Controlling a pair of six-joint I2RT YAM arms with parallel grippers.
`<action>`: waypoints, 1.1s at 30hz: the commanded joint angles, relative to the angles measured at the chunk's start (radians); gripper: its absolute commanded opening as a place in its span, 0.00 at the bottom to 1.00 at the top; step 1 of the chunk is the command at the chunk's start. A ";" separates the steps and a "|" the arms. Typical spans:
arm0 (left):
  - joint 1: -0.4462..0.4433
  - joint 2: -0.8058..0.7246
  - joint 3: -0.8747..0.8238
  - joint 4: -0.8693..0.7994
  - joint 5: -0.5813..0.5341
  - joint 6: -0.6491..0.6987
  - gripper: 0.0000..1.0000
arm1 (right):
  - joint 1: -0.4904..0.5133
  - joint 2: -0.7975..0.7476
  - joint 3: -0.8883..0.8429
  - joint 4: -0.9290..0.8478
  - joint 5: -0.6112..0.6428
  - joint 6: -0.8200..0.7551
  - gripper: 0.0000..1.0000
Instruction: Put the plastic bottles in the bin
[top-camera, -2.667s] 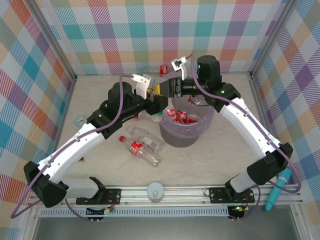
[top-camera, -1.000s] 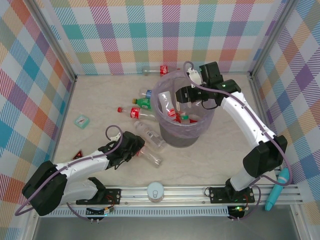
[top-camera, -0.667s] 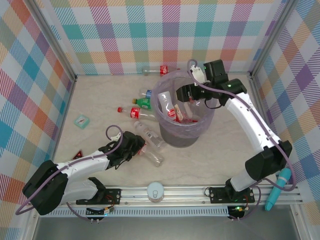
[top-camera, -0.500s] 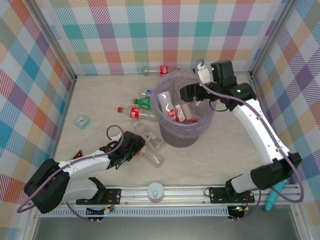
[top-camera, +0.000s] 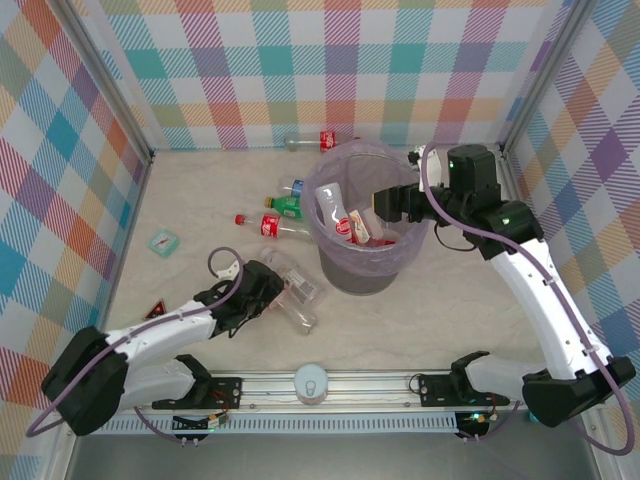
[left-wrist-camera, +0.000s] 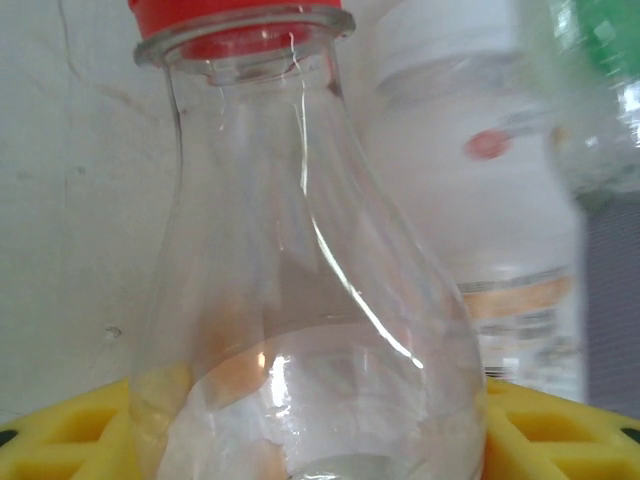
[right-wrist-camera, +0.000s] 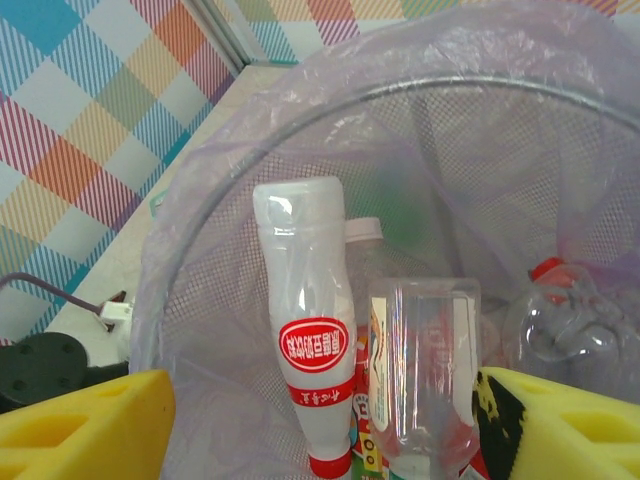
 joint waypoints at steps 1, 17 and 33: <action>0.005 -0.101 0.094 -0.153 -0.120 0.088 0.48 | -0.002 -0.035 -0.006 0.036 -0.025 0.024 0.78; 0.342 -0.154 0.545 -0.107 0.124 -0.022 0.24 | 0.098 -0.051 -0.056 0.268 -0.306 0.074 0.82; 0.345 -0.073 0.568 0.028 0.220 -0.330 0.15 | 0.237 0.317 0.160 0.416 -0.290 0.017 0.97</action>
